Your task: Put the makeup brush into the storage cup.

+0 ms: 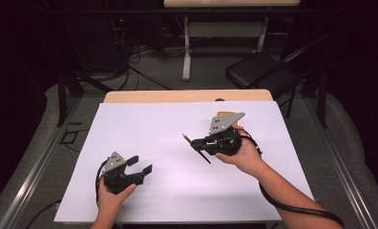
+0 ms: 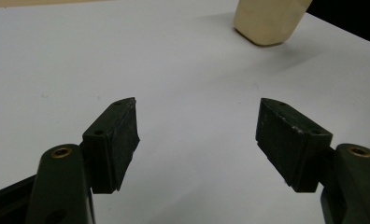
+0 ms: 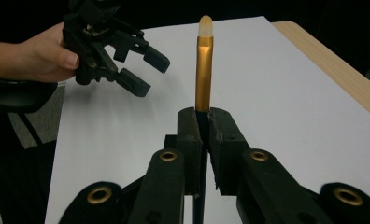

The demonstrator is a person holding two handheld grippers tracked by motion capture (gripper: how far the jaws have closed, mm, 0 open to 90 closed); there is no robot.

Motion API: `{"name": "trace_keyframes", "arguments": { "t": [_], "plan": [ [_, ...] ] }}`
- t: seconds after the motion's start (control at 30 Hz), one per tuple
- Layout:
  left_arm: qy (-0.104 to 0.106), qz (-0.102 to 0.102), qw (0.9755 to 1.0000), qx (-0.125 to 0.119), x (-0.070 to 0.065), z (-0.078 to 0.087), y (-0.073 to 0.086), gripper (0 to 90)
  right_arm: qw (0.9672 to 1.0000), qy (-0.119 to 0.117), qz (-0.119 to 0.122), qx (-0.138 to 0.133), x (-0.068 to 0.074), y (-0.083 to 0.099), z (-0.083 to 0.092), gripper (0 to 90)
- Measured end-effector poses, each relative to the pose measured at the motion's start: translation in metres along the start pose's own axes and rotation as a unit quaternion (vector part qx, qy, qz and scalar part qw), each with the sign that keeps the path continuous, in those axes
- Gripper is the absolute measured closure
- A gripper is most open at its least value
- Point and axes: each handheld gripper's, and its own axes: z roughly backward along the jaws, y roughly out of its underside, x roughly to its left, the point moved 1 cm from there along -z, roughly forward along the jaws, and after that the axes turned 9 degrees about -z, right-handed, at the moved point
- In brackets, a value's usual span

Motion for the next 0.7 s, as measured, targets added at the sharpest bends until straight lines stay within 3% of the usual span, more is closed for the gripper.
{"name": "trace_keyframes", "arguments": {
  "t": [0.7],
  "plan": [
    [0.000,0.007,1.0000,0.000,0.001,0.000,0.001,29.7,0.9972,0.012,-0.030,-0.068,-0.004,0.010,0.008,83.3]
  ]
}}
